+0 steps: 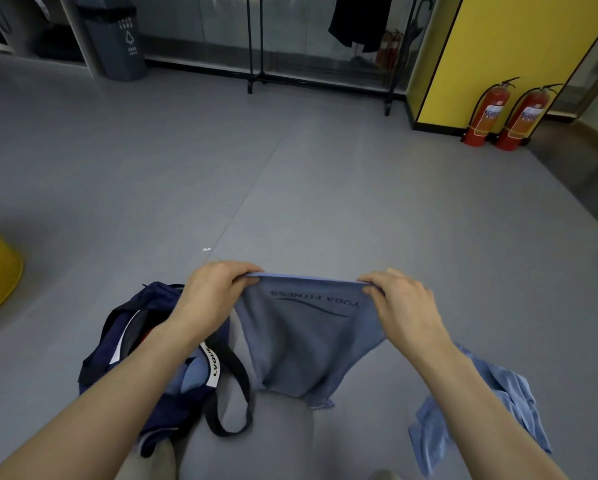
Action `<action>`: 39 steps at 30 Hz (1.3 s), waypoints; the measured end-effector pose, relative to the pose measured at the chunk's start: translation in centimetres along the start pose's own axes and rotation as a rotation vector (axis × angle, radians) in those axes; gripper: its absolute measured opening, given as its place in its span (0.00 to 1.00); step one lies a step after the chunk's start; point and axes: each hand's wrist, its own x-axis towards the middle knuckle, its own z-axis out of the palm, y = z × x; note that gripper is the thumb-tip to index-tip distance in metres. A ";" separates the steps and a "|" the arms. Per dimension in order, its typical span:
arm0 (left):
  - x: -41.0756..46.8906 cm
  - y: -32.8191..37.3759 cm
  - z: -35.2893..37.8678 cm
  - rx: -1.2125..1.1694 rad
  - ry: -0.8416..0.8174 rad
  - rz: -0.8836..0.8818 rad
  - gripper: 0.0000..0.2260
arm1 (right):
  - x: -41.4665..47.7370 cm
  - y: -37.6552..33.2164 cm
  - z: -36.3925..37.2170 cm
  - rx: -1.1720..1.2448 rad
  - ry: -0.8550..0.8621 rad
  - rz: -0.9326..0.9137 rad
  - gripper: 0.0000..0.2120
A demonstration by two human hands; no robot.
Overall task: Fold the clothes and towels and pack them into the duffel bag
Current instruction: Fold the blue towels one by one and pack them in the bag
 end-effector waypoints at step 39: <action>12.6 3.0 -4.8 -0.329 0.104 0.089 0.10 | 9.1 6.5 -8.9 0.035 0.421 -0.194 0.09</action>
